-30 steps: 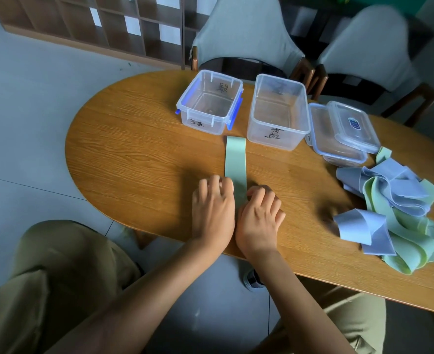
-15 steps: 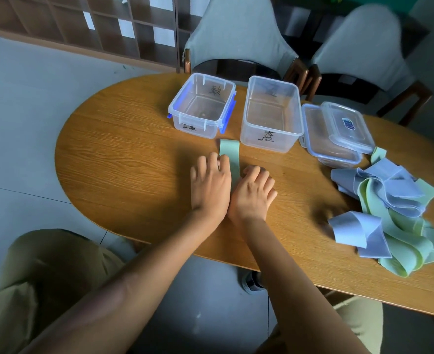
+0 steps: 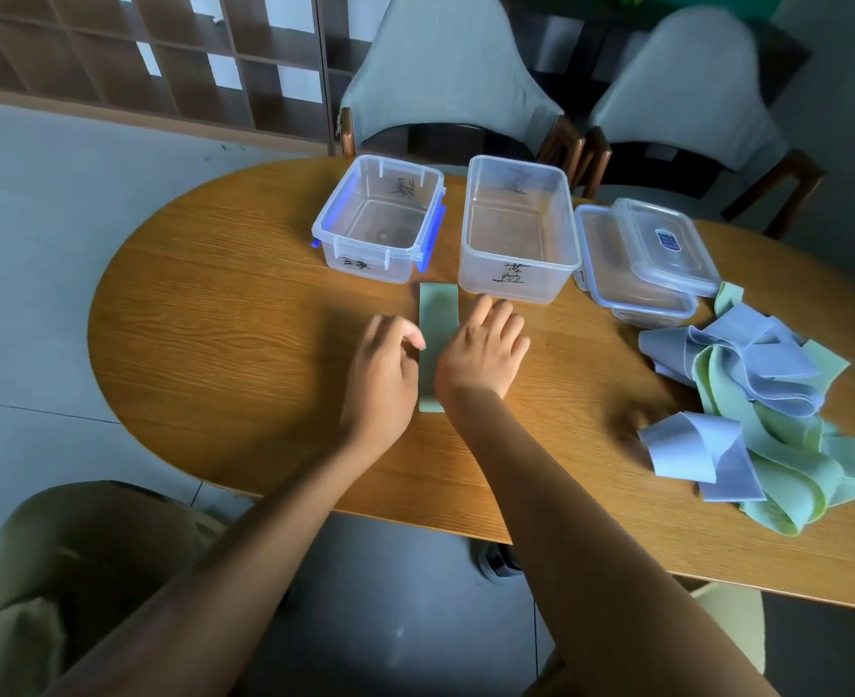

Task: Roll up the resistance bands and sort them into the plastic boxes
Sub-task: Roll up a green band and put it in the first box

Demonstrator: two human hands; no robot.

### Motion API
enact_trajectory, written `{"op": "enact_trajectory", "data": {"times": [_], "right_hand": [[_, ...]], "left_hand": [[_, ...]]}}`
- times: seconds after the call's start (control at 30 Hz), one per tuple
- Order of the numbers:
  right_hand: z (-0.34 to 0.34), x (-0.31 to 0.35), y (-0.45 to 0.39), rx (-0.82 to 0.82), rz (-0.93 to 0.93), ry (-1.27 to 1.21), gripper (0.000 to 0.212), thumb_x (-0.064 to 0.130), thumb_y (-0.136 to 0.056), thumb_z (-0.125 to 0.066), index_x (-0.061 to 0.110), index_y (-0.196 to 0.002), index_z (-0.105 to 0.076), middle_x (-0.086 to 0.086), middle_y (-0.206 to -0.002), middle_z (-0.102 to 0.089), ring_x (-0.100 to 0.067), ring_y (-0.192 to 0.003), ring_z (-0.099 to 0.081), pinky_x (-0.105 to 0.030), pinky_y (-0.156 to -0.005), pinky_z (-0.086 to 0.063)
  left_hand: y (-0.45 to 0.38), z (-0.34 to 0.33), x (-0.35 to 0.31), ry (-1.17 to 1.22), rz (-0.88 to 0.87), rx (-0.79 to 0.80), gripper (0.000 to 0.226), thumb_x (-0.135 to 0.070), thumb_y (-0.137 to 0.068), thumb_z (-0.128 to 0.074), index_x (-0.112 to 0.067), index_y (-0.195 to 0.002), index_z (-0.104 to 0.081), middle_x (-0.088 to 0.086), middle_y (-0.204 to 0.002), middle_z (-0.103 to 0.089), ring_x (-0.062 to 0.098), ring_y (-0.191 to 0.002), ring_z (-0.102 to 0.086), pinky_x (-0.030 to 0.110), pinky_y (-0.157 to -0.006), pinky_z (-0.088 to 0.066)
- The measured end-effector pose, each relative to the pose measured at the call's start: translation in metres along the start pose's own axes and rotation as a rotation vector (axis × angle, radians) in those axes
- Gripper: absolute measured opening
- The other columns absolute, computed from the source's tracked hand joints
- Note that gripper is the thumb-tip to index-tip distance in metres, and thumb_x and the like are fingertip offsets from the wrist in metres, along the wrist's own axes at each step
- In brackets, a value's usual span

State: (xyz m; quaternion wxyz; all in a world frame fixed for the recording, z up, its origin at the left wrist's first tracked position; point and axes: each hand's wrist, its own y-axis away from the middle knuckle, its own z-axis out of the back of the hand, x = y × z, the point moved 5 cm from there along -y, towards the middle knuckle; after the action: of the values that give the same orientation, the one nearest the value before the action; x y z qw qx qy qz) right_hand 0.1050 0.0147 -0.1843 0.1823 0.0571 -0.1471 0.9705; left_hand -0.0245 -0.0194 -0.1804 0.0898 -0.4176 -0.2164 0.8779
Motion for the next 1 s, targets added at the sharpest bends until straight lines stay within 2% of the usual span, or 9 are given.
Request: {"op": "enact_trajectory", "data": {"times": [0.2,0.33,0.4,0.5,0.57,0.67,0.77,0.87,1.0], "right_hand": [[-0.004,0.008,-0.014,-0.025,-0.005,0.016,0.036,0.012,-0.099,-0.035,0.015,-0.134,-0.036,-0.009,-0.131,-0.044,-0.028,-0.118,-0.043,-0.039,-0.096,-0.034],[-0.006,0.008,-0.018,-0.015,-0.044,-0.048,0.03,0.012,-0.099,-0.037,0.015,-0.129,-0.04,-0.009,-0.128,-0.047,-0.028,-0.115,-0.044,-0.038,-0.094,-0.035],[-0.008,0.005,-0.019,0.0,-0.091,-0.145,0.026,0.012,-0.098,-0.038,0.013,-0.123,-0.043,-0.01,-0.126,-0.048,-0.029,-0.114,-0.045,-0.039,-0.092,-0.035],[-0.005,-0.009,-0.019,0.014,-0.152,-0.407,0.021,0.016,-0.096,-0.047,0.01,-0.116,-0.05,-0.012,-0.123,-0.052,-0.033,-0.114,-0.047,-0.044,-0.094,-0.038],[0.002,-0.023,-0.018,0.024,-0.181,-0.621,0.016,0.015,-0.097,-0.05,0.007,-0.11,-0.056,-0.012,-0.115,-0.058,-0.033,-0.109,-0.053,-0.044,-0.093,-0.044],[0.017,-0.042,-0.002,0.086,-0.192,-0.816,0.011,0.011,-0.097,-0.053,0.01,-0.106,-0.061,0.0,-0.098,-0.065,-0.025,-0.096,-0.063,-0.042,-0.089,-0.051],[0.027,-0.053,0.028,0.151,-0.161,-0.885,0.008,0.012,-0.095,-0.059,0.018,-0.1,-0.062,0.003,-0.093,-0.072,-0.02,-0.087,-0.07,-0.042,-0.084,-0.056],[0.032,-0.057,0.057,0.206,-0.141,-0.894,0.008,0.015,-0.097,-0.059,0.018,-0.101,-0.065,0.004,-0.095,-0.074,-0.016,-0.089,-0.07,-0.031,-0.082,-0.055],[0.036,-0.057,0.082,0.237,-0.131,-0.927,0.02,0.012,-0.098,-0.057,0.015,-0.114,-0.068,0.008,-0.105,-0.071,-0.006,-0.095,-0.065,-0.008,-0.079,-0.046]], "left_hand": [[0.043,0.014,-0.008,0.01,-0.022,0.149,0.023,0.001,-0.083,-0.066,-0.014,-0.1,-0.064,-0.004,-0.099,-0.063,0.012,-0.092,-0.057,0.015,-0.078,-0.046],[0.044,0.011,-0.009,-0.017,-0.033,0.175,0.02,-0.016,-0.086,-0.076,-0.015,-0.105,-0.068,-0.004,-0.103,-0.064,0.008,-0.091,-0.059,0.014,-0.075,-0.046],[0.04,0.009,-0.008,-0.041,-0.026,0.176,0.02,-0.013,-0.084,-0.078,-0.014,-0.102,-0.071,-0.004,-0.102,-0.065,0.009,-0.09,-0.061,0.014,-0.074,-0.045],[0.036,0.008,-0.005,-0.033,-0.026,0.163,0.021,-0.007,-0.079,-0.081,-0.012,-0.097,-0.073,-0.004,-0.096,-0.066,0.012,-0.083,-0.061,0.026,-0.072,-0.049],[0.035,0.008,-0.003,-0.013,-0.012,0.155,0.021,-0.005,-0.077,-0.082,-0.012,-0.095,-0.074,-0.005,-0.094,-0.066,0.007,-0.078,-0.059,0.02,-0.071,-0.047],[0.035,0.008,-0.003,0.0,0.012,0.141,0.022,-0.002,-0.076,-0.083,-0.013,-0.094,-0.076,-0.006,-0.093,-0.067,0.0,-0.075,-0.053,0.005,-0.07,-0.039],[0.037,0.007,-0.006,-0.018,0.027,0.116,0.022,-0.002,-0.075,-0.083,-0.013,-0.094,-0.076,-0.004,-0.093,-0.068,0.005,-0.075,-0.058,0.013,-0.07,-0.043],[0.039,0.007,-0.01,-0.055,0.041,0.079,0.023,-0.002,-0.074,-0.083,-0.012,-0.094,-0.077,-0.002,-0.093,-0.068,0.014,-0.079,-0.064,0.017,-0.071,-0.042],[0.04,0.007,-0.014,-0.068,0.064,0.052,0.027,-0.001,-0.075,-0.083,-0.014,-0.098,-0.078,-0.002,-0.095,-0.07,0.015,-0.082,-0.066,0.023,-0.074,-0.049]]}}
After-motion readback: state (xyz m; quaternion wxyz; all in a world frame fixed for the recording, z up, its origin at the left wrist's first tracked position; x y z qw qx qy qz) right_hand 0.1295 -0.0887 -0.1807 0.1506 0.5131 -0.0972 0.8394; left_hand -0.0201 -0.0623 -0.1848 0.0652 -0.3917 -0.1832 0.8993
